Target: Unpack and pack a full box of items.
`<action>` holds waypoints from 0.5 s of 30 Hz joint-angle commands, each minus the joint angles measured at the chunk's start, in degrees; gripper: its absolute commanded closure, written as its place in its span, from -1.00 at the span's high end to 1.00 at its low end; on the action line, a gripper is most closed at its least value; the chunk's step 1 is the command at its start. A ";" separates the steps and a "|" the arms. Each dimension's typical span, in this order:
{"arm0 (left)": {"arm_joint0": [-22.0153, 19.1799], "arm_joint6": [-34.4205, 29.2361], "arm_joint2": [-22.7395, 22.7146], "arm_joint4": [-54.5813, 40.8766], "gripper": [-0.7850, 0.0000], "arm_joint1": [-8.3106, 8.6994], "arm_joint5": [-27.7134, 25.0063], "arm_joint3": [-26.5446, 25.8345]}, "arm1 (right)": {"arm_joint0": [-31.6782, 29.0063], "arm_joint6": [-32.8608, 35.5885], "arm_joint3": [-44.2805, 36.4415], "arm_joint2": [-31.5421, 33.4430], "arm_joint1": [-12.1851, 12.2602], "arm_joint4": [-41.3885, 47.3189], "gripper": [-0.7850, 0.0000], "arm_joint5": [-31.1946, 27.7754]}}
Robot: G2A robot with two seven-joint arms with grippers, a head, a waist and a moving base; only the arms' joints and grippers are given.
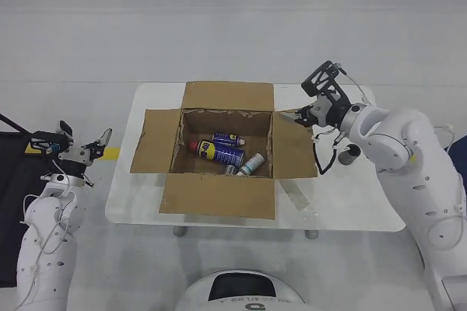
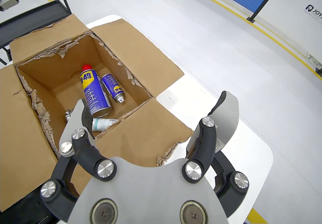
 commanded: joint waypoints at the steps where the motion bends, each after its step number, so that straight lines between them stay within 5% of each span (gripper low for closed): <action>1: 0.00 0.00 0.00 0.00 1.00 0.00 0.00 0.00 | 0.67 0.21 -0.37 -1.55 -0.15 -0.56 1.00 -2.43; 6: 0.00 0.00 0.00 0.00 1.00 0.00 0.00 0.00 | 8.76 6.33 3.09 -10.18 -1.88 2.70 1.00 -6.88; 15: 0.00 0.00 0.00 0.00 1.00 0.00 0.00 0.00 | 24.87 13.46 16.72 -30.92 -9.12 3.46 1.00 -1.56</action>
